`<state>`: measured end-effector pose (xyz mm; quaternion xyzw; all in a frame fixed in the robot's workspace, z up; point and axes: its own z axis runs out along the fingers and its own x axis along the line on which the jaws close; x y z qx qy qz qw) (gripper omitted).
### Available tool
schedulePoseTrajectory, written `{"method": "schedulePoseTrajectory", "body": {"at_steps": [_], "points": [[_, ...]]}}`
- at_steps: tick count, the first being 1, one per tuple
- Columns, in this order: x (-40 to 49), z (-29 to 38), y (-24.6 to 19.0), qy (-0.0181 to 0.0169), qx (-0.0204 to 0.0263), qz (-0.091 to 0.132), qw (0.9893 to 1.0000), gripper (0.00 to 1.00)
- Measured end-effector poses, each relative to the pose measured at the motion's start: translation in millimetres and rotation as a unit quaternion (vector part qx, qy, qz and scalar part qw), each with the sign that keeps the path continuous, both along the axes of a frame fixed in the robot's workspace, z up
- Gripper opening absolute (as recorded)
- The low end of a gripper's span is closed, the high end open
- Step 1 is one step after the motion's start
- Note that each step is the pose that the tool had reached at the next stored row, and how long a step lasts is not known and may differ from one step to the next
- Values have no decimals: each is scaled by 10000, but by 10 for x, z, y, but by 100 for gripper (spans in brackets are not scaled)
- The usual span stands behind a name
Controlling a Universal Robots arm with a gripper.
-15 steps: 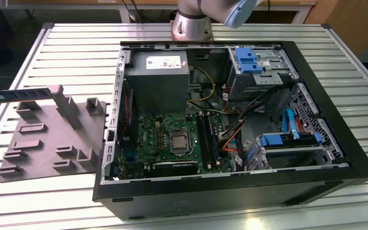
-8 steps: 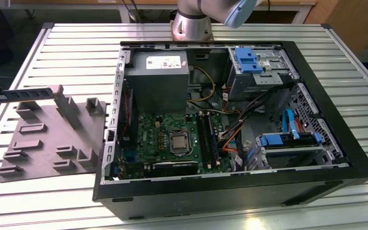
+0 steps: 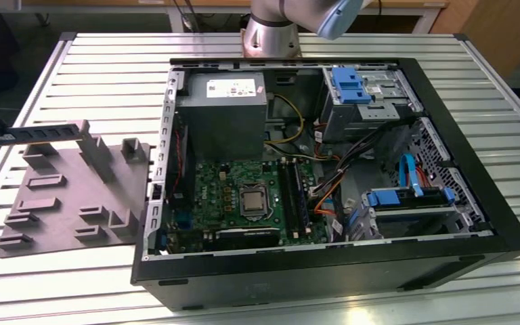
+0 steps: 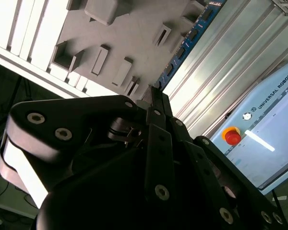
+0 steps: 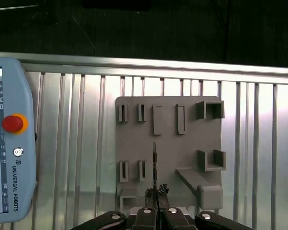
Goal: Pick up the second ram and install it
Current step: 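Pick up the second ram and move it above second insertion slot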
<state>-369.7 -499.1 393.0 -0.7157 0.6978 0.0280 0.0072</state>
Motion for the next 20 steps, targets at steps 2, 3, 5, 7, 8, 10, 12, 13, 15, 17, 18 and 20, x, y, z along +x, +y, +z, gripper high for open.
{"method": "schedulePoseTrajectory", "body": {"at_steps": [2, 3, 5, 7, 8, 10, 12, 13, 15, 17, 18, 20], "points": [[16, 0, 0, 0, 0, 1, 10000, 12], [25, 0, 0, 0, 0, 0, 10000, 12], [42, 0, 0, 0, 0, 0, 10000, 12], [59, 0, 0, 0, 0, 0, 10000, 12], [68, 0, 0, 0, 0, 0, 10000, 12], [84, 0, 0, 0, 0, 0, 10000, 12], [100, 0, 0, 0, 0, 0, 10000, 12], [107, 0, 0, 0, 0, 0, 10000, 12], [122, 0, 0, 0, 0, 0, 10000, 12], [138, 0, 0, 0, 0, 0, 10000, 12], [146, 0, 0, 0, 0, 0, 10000, 12], [161, 0, 0, 0, 0, 0, 10000, 12]]}}
